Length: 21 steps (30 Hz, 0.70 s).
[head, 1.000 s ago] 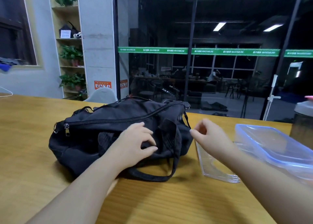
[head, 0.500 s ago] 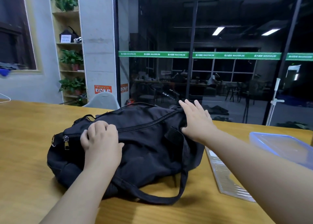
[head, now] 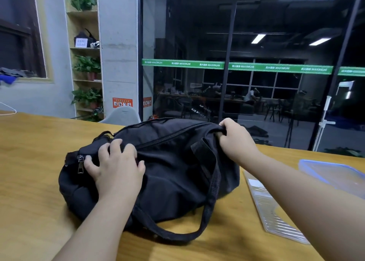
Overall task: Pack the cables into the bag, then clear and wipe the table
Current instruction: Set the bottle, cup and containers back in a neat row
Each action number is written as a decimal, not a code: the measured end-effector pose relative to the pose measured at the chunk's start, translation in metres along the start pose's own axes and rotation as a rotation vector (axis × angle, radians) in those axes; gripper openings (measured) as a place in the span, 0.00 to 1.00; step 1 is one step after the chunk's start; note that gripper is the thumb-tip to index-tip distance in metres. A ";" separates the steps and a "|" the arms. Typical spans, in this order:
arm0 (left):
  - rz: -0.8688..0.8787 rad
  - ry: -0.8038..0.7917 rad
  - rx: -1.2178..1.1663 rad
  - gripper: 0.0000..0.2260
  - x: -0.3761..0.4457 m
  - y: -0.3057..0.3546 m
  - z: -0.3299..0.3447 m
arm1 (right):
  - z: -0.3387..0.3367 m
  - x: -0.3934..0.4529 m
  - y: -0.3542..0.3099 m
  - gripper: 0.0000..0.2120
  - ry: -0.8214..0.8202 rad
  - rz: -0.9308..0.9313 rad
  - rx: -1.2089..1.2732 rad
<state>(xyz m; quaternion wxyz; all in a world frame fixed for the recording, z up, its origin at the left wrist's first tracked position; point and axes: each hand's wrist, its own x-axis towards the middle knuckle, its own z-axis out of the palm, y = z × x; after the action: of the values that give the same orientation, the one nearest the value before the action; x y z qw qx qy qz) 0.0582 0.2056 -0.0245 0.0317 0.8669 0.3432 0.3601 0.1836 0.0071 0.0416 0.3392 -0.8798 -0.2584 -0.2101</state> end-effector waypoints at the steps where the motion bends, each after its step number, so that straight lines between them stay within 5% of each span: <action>1: -0.020 -0.003 -0.015 0.14 0.000 -0.001 0.001 | -0.003 0.001 -0.003 0.02 0.010 0.002 0.015; 5: -0.082 -0.087 -0.079 0.26 0.003 0.002 -0.001 | -0.016 0.003 -0.010 0.04 0.001 0.004 0.024; 12: -0.036 -0.257 -0.166 0.10 0.026 -0.002 0.001 | -0.056 0.001 -0.025 0.02 -0.495 0.069 -0.001; 21: 0.075 0.054 -0.289 0.05 0.071 0.014 -0.052 | -0.059 0.004 -0.020 0.07 -0.254 0.077 0.112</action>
<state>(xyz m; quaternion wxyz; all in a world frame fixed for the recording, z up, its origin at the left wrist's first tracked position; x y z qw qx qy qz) 0.0683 0.2285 0.0610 0.1335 0.8555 0.2557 0.4299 0.1627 -0.0208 0.0939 0.3601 -0.8883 -0.2766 -0.0693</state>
